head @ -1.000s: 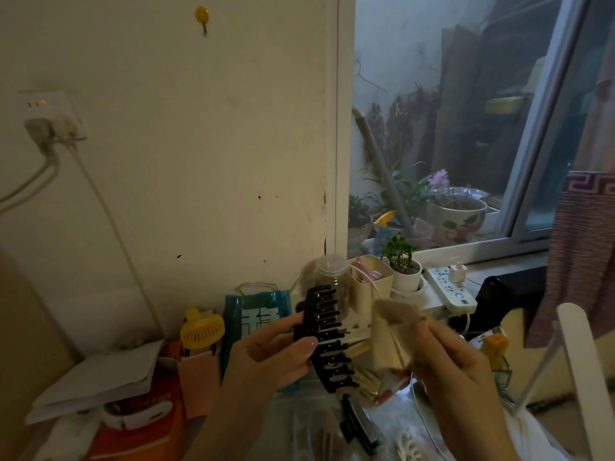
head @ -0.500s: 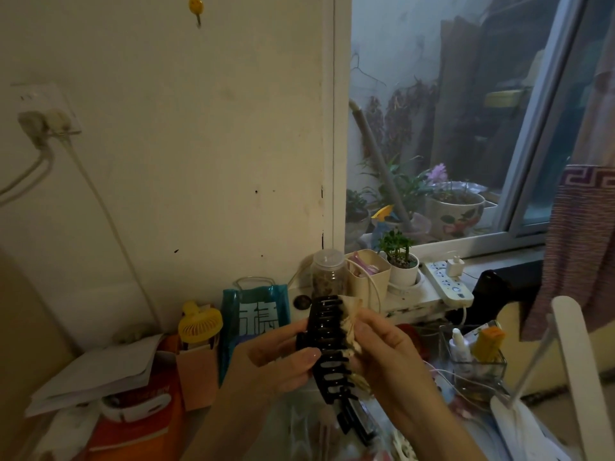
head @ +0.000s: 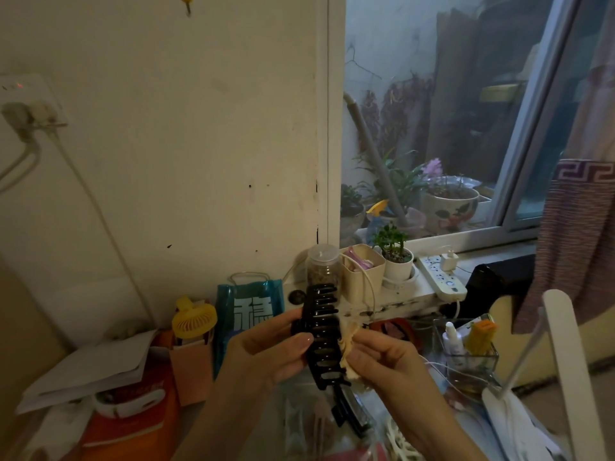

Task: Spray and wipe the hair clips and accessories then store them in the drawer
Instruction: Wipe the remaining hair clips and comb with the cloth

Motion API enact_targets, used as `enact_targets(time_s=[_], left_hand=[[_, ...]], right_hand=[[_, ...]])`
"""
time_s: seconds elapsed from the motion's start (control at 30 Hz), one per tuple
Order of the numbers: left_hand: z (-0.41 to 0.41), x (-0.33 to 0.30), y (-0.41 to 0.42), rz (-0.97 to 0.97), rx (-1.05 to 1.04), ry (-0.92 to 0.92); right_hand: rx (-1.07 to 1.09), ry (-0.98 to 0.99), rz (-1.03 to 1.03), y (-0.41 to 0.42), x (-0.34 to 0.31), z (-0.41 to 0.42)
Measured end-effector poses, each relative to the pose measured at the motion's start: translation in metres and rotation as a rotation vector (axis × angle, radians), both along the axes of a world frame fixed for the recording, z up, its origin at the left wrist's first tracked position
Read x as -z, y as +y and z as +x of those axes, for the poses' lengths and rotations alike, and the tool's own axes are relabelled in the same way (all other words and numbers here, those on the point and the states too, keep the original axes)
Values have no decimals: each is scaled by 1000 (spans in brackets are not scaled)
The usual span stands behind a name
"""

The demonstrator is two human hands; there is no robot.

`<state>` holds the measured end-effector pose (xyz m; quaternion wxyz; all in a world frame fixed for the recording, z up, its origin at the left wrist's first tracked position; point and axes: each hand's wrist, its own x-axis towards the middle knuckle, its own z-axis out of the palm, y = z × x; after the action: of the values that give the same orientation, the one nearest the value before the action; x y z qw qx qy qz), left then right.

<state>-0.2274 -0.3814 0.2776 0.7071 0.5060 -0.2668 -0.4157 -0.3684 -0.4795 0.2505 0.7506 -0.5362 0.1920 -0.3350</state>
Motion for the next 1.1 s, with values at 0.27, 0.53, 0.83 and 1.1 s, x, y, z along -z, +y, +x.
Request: enact_targets(time_s=[0.27, 0.53, 0.83, 1.1], left_hand=[[-7, 0, 3, -36, -10, 15], [0, -6, 7, -40, -65, 114], [-10, -1, 14, 75, 36, -137], [-10, -13, 23, 93, -60, -242]], right_hand=[[95, 23, 65, 0, 26, -1], [323, 21, 63, -8, 23, -17], [256, 75, -334, -6, -12, 7], [127, 23, -184, -5, -10, 20]])
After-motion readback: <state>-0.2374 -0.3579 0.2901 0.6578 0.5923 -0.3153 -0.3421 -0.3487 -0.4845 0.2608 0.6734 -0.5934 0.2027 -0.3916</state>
